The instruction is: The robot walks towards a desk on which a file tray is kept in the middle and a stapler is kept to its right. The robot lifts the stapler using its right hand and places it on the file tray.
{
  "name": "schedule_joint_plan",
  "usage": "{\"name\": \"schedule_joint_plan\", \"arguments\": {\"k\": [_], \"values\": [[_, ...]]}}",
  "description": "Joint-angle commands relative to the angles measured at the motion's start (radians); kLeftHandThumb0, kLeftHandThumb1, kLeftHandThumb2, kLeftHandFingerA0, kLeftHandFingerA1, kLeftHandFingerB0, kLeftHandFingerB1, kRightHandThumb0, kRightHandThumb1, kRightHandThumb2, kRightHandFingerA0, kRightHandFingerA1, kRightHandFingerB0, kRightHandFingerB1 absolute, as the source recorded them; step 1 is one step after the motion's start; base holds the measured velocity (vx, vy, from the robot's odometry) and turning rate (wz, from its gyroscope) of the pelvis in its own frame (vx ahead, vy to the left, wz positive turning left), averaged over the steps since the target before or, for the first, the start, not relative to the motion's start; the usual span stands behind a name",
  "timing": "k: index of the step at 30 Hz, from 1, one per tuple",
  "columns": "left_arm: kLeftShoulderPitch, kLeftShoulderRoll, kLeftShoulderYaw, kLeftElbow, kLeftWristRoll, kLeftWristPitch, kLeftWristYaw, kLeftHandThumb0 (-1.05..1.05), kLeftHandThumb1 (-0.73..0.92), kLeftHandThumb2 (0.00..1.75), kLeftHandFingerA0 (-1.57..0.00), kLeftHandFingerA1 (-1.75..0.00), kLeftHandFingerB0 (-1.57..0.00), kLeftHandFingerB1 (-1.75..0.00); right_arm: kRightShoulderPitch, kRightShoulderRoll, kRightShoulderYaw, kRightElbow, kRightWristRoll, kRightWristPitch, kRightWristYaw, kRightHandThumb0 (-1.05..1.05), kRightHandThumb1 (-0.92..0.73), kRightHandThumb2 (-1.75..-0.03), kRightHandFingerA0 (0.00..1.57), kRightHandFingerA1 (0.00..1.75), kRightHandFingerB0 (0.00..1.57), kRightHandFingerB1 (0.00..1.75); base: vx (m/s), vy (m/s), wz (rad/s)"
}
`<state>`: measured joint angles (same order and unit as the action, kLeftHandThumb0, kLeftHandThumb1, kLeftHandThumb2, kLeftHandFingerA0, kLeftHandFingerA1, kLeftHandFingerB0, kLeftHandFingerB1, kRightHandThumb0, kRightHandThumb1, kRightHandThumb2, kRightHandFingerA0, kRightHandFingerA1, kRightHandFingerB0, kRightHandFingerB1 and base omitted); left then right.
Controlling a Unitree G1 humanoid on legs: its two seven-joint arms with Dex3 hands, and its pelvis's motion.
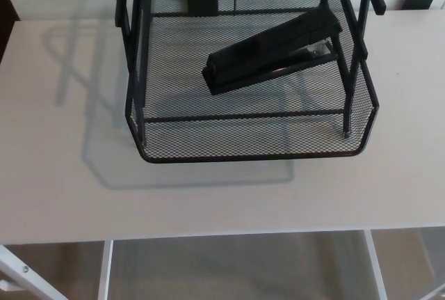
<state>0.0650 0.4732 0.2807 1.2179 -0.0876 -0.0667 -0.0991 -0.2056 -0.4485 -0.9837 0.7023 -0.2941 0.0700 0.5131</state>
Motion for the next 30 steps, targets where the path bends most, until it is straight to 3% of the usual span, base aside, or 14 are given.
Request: {"name": "schedule_joint_plan", "arguments": {"k": [1,2,4,5,7,8,14,15,21,22,24,28,29,30], "values": [[-0.005,0.024,0.006,0.01,0.0,0.009,0.009,-0.87,0.78,1.32,-0.41,-0.9,-0.09,-0.64,0.156,0.184,-0.145,0.282,0.288,-0.131,-0.214,-0.4,-0.03,-0.78,0.48,0.89,0.11,0.63,0.0,0.0,0.0],[-0.002,0.026,0.005,0.005,0.0,0.009,-0.002,-0.87,0.78,1.32,-0.35,-0.87,-0.09,-0.64,0.17,0.186,-0.113,0.288,0.256,-0.136,-0.221,-0.96,-0.32,-0.72,0.35,1.23,0.03,0.84,0.0,0.0,0.0],[0.001,0.029,0.005,0.004,0.001,0.005,-0.001,-0.89,0.79,1.33,-0.38,-0.89,-0.12,-0.64,0.166,0.186,-0.104,0.303,0.263,-0.129,-0.218,-0.81,-0.4,-0.51,0.28,1.46,0.0,1.02,0.0,0.0,0.0],[0.003,0.031,0.0,0.008,0.009,-0.002,0.003,-0.91,0.79,1.33,-0.39,-0.9,-0.13,-0.66,0.185,0.184,-0.052,0.317,0.217,-0.17,-0.237,-0.4,-0.03,-0.79,0.4,0.83,0.08,0.61,0.0,0.0,0.0],[0.0,0.032,0.002,0.014,0.005,0.0,-0.007,-0.93,0.92,1.07,-0.31,-0.95,0.0,-0.64,0.199,0.196,-0.023,0.303,0.215,-0.165,-0.23,-0.87,-0.32,-0.7,0.21,1.02,0.07,0.81,0.0,0.0,0.0],[-0.001,0.032,0.006,0.015,0.001,0.003,-0.01,-0.92,0.8,1.34,-0.32,-0.88,-0.13,-0.65,0.202,0.205,-0.015,0.291,0.222,-0.149,-0.224,-0.83,-0.3,-0.69,0.19,0.98,0.1,0.78,0.0,0.0,0.0],[-0.004,0.03,0.01,0.017,-0.002,0.009,0.004,-0.93,0.92,1.04,-0.37,-1.02,0.0,-0.65,0.211,0.198,0.094,0.307,0.258,-0.171,-0.247,-0.86,-0.3,-0.68,0.24,1.06,0.11,0.79,0.0,0.0,0.0],[-0.006,0.031,0.009,0.021,0.0,0.006,0.008,-0.93,0.78,1.33,-0.41,-0.92,-0.15,-0.66,0.213,0.202,0.107,0.297,0.27,-0.168,-0.256,-0.9,-0.33,-0.7,0.28,1.09,0.1,0.8,0.0,0.0,0.0],[-0.003,0.034,0.009,0.015,0.001,0.004,0.0,-0.94,0.78,1.34,-0.36,-0.91,-0.14,-0.67,0.216,0.184,0.151,0.304,0.349,-0.156,-0.245,-0.87,-0.32,-0.69,0.26,1.07,0.11,0.79,0.0,0.0,0.0],[0.003,0.034,0.017,0.008,-0.009,-0.005,-0.019,-0.93,0.78,1.33,-0.35,-0.91,-0.14,-0.67,0.21,0.176,0.165,0.321,0.342,-0.17,-0.263,-0.82,-0.45,-0.49,0.2,1.31,0.03,0.88,0.0,0.0,0.0],[0.01,0.029,0.031,-0.009,-0.026,0.0,-0.034,-0.91,0.92,1.05,-0.28,-0.96,0.0,-0.63,0.208,0.173,0.179,0.318,0.355,-0.171,-0.274,-0.86,-0.32,-0.7,0.31,1.06,0.09,0.77,0.0,0.0,0.0],[0.0,0.03,0.029,0.005,-0.01,0.008,-0.007,-0.91,0.92,1.05,-0.34,-0.98,0.0,-0.62,0.213,0.158,0.224,0.339,0.371,-0.199,-0.288,-0.88,-0.32,-0.7,0.29,1.08,0.1,0.78,0.0,0.0,0.0],[-0.001,0.032,0.033,0.019,-0.012,-0.007,-0.016,-0.95,0.77,1.32,-0.38,-0.92,-0.14,-0.67,0.21,0.156,0.23,0.348,0.377,-0.208,-0.294,-0.89,-0.32,-0.7,0.3,1.1,0.1,0.8,0.0,0.0,0.0],[0.0,0.034,0.034,0.02,-0.014,-0.008,-0.022,-0.96,0.92,1.04,-0.35,-0.99,0.0,-0.63,0.213,0.157,0.237,0.34,0.378,-0.204,-0.298,-0.89,-0.32,-0.71,0.3,1.1,0.11,0.78,0.0,0.0,0.0]]}}
